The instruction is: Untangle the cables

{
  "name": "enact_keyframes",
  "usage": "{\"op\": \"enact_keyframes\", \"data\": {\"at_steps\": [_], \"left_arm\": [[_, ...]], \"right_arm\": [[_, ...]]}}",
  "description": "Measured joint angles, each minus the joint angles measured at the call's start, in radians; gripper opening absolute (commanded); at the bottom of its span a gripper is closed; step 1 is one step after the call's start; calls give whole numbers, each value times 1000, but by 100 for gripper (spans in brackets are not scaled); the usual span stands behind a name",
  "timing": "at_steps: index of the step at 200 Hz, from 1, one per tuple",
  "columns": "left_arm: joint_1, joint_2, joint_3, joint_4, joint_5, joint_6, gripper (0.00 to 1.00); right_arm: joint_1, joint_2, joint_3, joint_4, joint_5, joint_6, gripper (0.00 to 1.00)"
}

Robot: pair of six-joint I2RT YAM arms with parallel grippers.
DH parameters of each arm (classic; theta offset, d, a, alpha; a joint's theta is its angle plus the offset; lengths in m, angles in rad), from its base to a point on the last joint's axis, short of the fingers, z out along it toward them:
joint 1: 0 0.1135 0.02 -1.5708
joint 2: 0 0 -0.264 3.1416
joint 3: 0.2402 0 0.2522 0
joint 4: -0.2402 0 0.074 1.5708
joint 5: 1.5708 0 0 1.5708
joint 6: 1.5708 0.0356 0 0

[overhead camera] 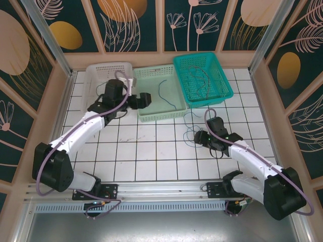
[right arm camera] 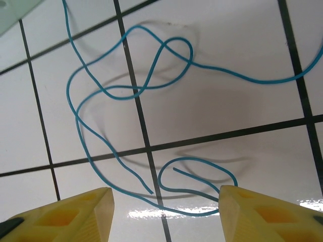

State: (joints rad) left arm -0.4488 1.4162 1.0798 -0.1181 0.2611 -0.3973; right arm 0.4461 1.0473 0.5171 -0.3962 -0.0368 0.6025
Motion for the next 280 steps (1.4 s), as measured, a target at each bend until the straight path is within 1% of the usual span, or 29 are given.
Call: {"op": "enact_keyframes", "data": {"at_steps": [19,48,75,103,142,200,216,238,252,268,280], "left_arm": [[-95,5,-3,18,15,11,86],[-224,72,0,43,50,39,79],[-317,233,41,30,79,60,76],[-375,400,112,22,106,60,74],[-395,541,218,2,106,61,73],[-409,653,324,-29,101,77,68],[-410,684,356,-41,98,81,65],[-410,719,388,-47,99,82,56],[-412,742,408,-52,100,88,53],[-412,764,428,-58,103,93,44],[-412,778,439,-64,106,93,34]], "right_arm": [[-26,-13,0,14,7,6,59],[-124,-29,0,47,10,6,61],[-185,-64,0,93,1,7,62],[-223,-72,0,142,-28,7,62],[-241,-72,-1,173,-54,7,64],[-275,-84,-19,191,-82,7,64],[-283,-84,-27,191,-93,7,64],[-296,-84,-29,191,-102,6,64],[-303,-84,-29,192,-108,6,64],[-308,-84,-31,193,-117,6,64],[-314,-84,-34,195,-123,6,64]]}}
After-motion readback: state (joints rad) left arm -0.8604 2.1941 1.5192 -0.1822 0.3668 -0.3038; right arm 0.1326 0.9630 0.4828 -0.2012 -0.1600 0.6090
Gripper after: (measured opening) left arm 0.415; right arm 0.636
